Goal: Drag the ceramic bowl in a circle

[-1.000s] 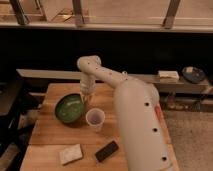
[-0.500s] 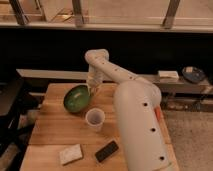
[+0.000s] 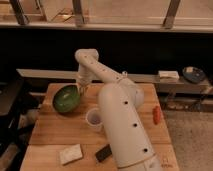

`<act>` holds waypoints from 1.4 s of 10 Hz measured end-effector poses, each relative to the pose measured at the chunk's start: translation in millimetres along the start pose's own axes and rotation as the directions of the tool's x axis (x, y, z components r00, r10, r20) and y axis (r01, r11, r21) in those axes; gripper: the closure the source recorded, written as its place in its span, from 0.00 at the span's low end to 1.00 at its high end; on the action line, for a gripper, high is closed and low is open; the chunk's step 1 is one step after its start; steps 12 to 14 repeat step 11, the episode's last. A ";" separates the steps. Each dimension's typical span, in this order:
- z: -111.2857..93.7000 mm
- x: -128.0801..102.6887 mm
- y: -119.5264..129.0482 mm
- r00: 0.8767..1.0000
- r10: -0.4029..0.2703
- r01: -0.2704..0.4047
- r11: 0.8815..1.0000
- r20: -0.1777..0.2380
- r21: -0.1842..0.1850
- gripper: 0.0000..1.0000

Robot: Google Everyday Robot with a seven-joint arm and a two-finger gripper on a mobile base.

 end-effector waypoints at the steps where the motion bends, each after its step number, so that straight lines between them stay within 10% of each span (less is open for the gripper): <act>1: 5.4 5.7 7.9 1.000 -0.025 0.025 1.000 -0.017 -0.014 1.00; 6: 0.7 45.3 -22.3 1.000 -0.010 0.009 1.000 -0.029 -0.010 1.00; 14: -28.6 16.8 -38.6 0.999 0.026 -0.027 0.999 0.043 0.031 1.00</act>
